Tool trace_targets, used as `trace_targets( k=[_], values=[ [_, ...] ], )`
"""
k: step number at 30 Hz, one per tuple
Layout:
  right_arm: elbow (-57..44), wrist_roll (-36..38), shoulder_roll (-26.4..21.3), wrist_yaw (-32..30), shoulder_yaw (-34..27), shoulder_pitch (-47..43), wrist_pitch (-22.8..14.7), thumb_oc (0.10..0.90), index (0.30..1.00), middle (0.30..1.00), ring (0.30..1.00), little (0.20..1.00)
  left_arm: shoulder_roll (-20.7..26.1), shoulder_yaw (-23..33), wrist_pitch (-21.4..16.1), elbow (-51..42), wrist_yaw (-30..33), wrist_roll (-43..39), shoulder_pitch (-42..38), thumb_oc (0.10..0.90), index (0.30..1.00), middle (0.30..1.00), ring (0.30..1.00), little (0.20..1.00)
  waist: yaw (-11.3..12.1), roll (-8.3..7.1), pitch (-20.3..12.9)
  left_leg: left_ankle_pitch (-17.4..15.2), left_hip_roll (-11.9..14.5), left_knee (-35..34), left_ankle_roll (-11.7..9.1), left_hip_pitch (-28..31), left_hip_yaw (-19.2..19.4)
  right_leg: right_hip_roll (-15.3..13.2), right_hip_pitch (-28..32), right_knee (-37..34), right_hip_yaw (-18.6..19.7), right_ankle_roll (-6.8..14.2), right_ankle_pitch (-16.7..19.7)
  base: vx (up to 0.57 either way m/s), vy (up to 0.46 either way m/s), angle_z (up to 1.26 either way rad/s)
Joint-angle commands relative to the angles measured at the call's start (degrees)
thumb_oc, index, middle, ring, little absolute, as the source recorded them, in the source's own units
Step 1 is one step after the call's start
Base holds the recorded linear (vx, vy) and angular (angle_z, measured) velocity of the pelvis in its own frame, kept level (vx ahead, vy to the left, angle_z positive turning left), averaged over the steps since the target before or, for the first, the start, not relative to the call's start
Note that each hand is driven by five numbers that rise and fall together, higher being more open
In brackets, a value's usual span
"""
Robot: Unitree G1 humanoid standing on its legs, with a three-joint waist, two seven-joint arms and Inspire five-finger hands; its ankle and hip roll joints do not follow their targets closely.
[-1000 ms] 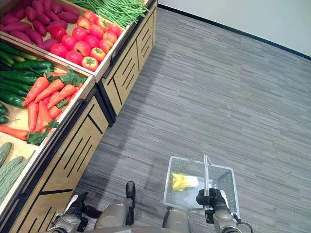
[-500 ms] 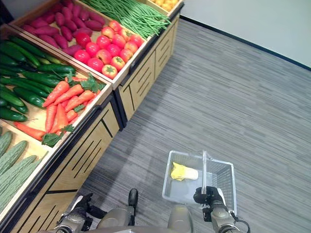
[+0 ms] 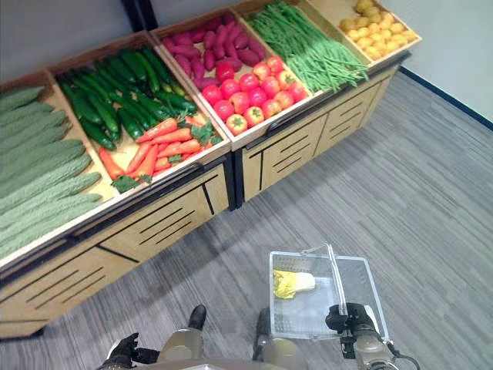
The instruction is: Get the vegetables into the basket
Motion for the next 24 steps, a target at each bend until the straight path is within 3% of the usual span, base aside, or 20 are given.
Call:
trace_targets(
  k=[1,5,9,10,14,15,16,20,24],
  values=[
    [-0.95,2.30,-3.34,-1.33,-3.32,1.82,-1.57,0.400,0.300,0.300,0.300,0.300,-0.47,-0.72,0.16,-0.37,-0.21,1.19,-0.15,0.900,1.000,1.000,1.000,1.000,-3.19,1.73,-0.79,-3.86,7.19,0.75,0.06,5.85,18.01,-6.28,-1.25,8.53,2.80,8.14,-3.32,-0.02,0.009,1.48],
    [0.12,2.11,-2.42,-0.74,-3.60,2.74,-1.13,0.400,0.300,0.300,0.300,0.300,-0.60,-1.00,0.17,-0.64,-0.65,1.61,0.31,0.900,1.000,1.000,1.000,1.000,-2.85,2.48,-2.31,-4.65,5.72,-1.66,0.44,6.22,16.79,-7.68,-0.16,8.44,0.65,9.12,-2.96,0.03,0.092,0.67],
    [1.42,1.28,-1.72,-0.59,-4.49,3.01,-0.47,0.400,0.300,0.300,0.300,0.300,-0.21,-1.28,-0.07,-0.58,-1.16,1.49,-0.24,0.900,1.000,1.000,1.000,1.000,-2.45,2.21,-2.59,-5.12,2.60,-5.61,2.35,6.84,14.96,-10.46,-0.47,10.41,-0.73,10.56,-1.87,0.03,0.235,0.54],
    [1.81,0.75,-1.53,-0.38,-4.78,3.21,-0.20,0.400,0.300,0.300,0.300,0.300,0.29,-1.25,-0.32,-0.59,-1.45,1.56,-0.19,0.900,1.000,1.000,1.000,1.000,-2.38,1.65,-2.53,-5.57,1.00,-6.77,3.36,7.12,14.30,-12.39,-0.64,11.94,-0.92,11.55,-0.02,0.04,0.358,0.78],
    [2.77,-0.12,-1.07,-0.19,-4.51,2.71,0.43,0.400,0.300,0.300,0.300,0.300,1.02,-1.03,-0.63,-0.95,-1.78,1.46,-0.12,0.900,1.000,1.000,1.000,1.000,-1.62,0.36,-1.96,-6.54,-1.77,-7.72,5.07,7.58,13.38,-15.20,-1.46,15.26,0.17,13.61,4.77,0.02,0.237,0.35],
    [2.77,-0.12,-1.06,-0.19,-4.52,2.69,0.43,0.400,0.300,0.300,0.300,0.300,1.03,-1.03,-0.62,-0.95,-1.78,1.46,-0.15,0.900,1.000,1.000,1.000,1.000,-1.62,0.35,-2.09,-6.42,-1.77,-7.75,5.09,7.40,13.39,-15.18,-1.60,15.13,0.15,13.57,4.91,0.00,0.140,0.10],
    [2.95,-0.01,-0.59,0.01,-3.88,2.13,0.58,0.400,0.300,0.300,0.300,0.300,1.53,-1.38,-0.63,-1.21,-1.83,1.61,-0.33,0.900,1.000,1.000,1.000,1.000,-1.59,0.22,-1.73,-6.31,-2.31,-8.09,5.39,7.13,12.41,-14.58,-2.74,16.72,3.81,13.94,6.28,0.01,0.109,0.13],
    [3.84,1.33,-0.07,0.53,-3.16,2.01,0.44,0.400,0.300,0.300,0.300,0.300,2.31,-1.84,-0.91,-0.86,-1.96,1.30,-1.03,0.900,1.000,1.000,1.000,1.000,-1.80,0.46,-1.79,-6.11,-2.79,-8.53,5.14,6.54,9.79,-10.36,-3.84,11.04,10.91,12.69,3.01,0.03,0.062,0.30],
    [5.08,1.68,0.34,0.68,-3.16,2.08,0.47,0.400,0.300,0.300,0.300,0.300,2.12,-1.86,-0.94,-0.29,-2.35,1.22,-0.65,0.900,1.000,1.000,1.000,1.000,-1.47,0.19,-1.72,-5.71,-2.92,-8.49,4.86,6.43,8.30,-9.98,-2.58,9.08,10.74,12.51,2.59,0.01,-0.034,0.50]
  ],
)
